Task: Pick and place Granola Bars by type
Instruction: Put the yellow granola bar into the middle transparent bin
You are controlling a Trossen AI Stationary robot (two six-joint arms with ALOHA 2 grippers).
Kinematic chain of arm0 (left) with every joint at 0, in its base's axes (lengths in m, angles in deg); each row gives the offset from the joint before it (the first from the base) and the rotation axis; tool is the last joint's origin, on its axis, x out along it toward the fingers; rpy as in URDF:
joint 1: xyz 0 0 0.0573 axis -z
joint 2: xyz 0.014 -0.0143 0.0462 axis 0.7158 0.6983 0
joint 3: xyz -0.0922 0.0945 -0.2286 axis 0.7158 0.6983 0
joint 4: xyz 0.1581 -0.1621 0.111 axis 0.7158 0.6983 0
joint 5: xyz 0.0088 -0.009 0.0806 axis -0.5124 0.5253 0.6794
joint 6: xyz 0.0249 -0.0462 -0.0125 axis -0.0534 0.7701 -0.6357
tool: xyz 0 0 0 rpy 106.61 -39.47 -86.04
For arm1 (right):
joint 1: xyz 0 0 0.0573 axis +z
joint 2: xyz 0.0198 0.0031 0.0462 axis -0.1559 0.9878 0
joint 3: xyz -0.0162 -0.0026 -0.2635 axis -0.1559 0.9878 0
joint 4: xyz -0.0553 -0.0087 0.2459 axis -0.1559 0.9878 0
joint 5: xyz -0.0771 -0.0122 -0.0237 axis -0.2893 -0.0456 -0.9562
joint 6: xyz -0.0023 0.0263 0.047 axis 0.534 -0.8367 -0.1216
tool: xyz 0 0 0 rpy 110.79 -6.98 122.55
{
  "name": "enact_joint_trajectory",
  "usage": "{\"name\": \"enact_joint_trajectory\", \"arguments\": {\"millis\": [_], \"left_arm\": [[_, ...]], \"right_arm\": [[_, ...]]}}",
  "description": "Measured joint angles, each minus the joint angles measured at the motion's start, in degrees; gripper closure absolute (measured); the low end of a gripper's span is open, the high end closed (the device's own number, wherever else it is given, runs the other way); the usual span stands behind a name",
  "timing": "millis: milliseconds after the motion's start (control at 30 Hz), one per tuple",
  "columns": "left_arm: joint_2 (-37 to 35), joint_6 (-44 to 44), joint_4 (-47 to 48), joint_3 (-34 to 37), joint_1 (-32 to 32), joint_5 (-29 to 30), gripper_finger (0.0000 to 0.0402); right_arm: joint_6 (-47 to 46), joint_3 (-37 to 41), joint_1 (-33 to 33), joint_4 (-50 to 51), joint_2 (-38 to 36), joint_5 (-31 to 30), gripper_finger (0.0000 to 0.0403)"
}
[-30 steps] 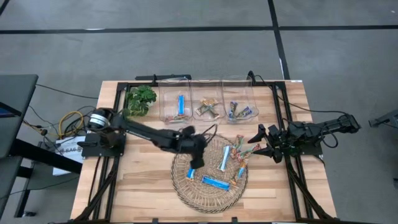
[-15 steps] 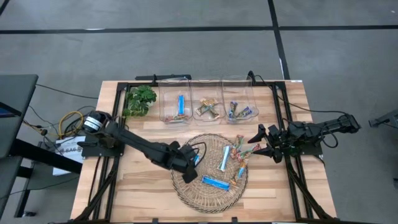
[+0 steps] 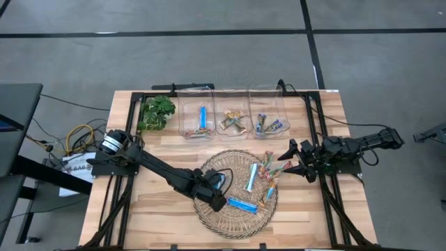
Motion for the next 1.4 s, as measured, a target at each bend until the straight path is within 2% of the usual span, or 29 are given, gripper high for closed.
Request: {"name": "enact_joint_trajectory", "arguments": {"millis": [467, 700, 1400], "left_arm": [[0.1, 4.2, 2.1, 0.0, -0.8, 3.5, 0.0223], [3.6, 3.7, -0.5, 0.0, -1.3, 1.8, 0.0223], [5.7, 2.2, -2.1, 0.0, -2.1, 1.0, 0.0223]], "right_arm": [[0.0, 0.0, 0.0, 0.0, 0.0, 0.0, 0.0132], [0.0, 0.0, 0.0, -0.1, 0.0, 0.0, 0.0132], [0.0, 0.0, 0.0, -0.1, 0.0, 0.0, 0.0132]]}}
